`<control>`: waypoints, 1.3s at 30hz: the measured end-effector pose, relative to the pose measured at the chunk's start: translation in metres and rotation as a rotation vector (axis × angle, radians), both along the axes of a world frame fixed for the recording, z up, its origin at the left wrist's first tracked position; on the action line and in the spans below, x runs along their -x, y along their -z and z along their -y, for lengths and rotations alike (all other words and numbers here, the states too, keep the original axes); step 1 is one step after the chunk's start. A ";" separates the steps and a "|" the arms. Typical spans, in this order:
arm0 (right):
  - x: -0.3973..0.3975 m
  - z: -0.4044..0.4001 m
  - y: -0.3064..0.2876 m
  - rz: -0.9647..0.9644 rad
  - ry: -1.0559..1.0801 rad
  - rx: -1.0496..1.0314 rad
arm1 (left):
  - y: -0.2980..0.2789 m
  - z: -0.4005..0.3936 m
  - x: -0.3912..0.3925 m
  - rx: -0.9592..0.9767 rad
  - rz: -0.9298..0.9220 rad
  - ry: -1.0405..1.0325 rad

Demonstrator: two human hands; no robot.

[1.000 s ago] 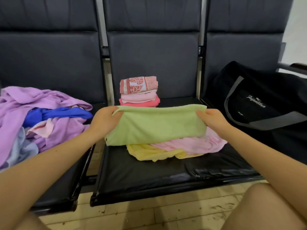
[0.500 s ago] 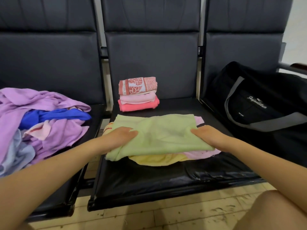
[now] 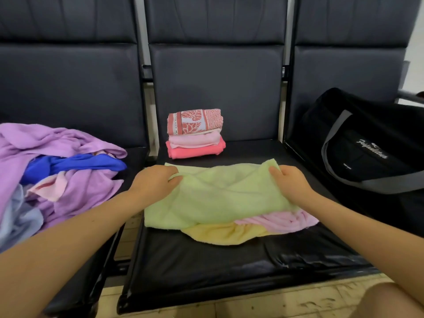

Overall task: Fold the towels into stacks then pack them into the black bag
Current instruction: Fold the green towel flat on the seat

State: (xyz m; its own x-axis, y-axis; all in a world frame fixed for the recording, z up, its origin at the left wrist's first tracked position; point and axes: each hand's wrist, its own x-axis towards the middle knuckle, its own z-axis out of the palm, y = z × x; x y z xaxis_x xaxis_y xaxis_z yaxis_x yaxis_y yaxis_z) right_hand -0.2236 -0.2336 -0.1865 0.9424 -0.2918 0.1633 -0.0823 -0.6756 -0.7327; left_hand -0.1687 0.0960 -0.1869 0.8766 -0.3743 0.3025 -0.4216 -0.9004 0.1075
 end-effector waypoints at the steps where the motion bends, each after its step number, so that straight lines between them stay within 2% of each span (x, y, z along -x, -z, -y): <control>1: -0.005 0.000 0.001 -0.003 0.005 0.016 | 0.000 0.000 -0.004 -0.027 0.015 -0.007; 13: -0.085 0.010 0.007 0.006 0.136 0.051 | 0.003 0.001 -0.067 0.074 -0.003 -0.115; 16: -0.100 0.012 0.019 -0.048 0.132 0.151 | 0.007 0.003 -0.086 0.048 -0.044 -0.171; 20: -0.109 0.009 0.034 -0.220 0.130 0.290 | 0.020 0.006 -0.104 0.024 -0.186 -0.205; 25: -0.108 -0.001 0.042 -0.165 0.125 0.476 | 0.028 0.014 -0.100 -0.039 -0.075 -0.183; 28: -0.097 -0.001 0.042 -0.157 0.131 0.497 | 0.027 0.009 -0.093 -0.009 -0.099 -0.224; 31: -0.084 -0.001 0.036 -0.211 0.165 0.464 | 0.026 0.006 -0.075 0.029 -0.090 -0.272; 34: -0.073 -0.001 0.029 -0.313 0.214 0.331 | 0.024 0.003 -0.051 0.089 -0.090 -0.297; 39: -0.059 0.001 0.014 -0.430 0.244 0.075 | 0.014 0.003 -0.018 0.274 -0.243 -0.361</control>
State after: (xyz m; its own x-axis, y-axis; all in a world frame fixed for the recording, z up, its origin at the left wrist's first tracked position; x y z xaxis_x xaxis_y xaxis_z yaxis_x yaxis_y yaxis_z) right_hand -0.1648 -0.2349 -0.2007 0.8349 -0.5141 -0.1963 -0.5282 -0.6485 -0.5481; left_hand -0.1502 0.0931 -0.2007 0.9925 0.0296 0.1187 -0.0227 -0.9091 0.4160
